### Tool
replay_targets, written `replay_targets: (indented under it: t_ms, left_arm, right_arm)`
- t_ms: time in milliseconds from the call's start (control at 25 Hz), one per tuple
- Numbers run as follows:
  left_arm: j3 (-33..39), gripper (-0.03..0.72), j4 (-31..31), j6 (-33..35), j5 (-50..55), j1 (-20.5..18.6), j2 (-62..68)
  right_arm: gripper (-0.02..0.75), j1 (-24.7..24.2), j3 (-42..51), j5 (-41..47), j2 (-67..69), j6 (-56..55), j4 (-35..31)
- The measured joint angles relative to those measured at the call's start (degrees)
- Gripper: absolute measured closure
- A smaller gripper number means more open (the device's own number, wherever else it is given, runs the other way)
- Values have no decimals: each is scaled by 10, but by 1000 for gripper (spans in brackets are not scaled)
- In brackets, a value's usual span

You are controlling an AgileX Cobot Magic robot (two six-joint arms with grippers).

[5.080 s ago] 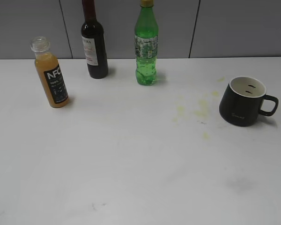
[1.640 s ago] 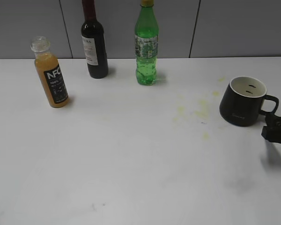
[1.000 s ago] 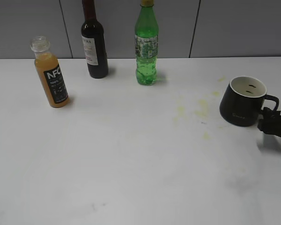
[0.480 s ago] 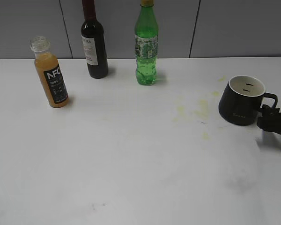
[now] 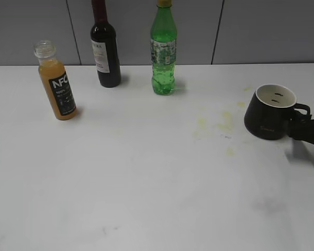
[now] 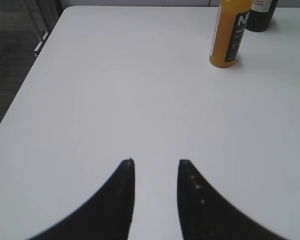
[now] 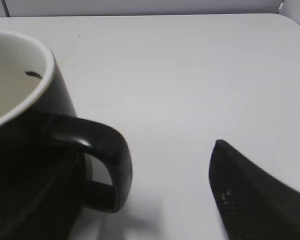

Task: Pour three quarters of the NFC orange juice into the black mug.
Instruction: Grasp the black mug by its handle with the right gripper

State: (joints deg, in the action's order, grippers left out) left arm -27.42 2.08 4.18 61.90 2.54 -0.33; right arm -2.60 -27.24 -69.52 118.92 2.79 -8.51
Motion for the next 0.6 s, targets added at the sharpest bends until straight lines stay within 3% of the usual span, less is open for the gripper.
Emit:
replay_targets:
  t_ms: [600]
  left_arm:
    - [0,452,0,0,0,0,0]
  right_arm:
    - [146,-5,-28,0,19,1,5]
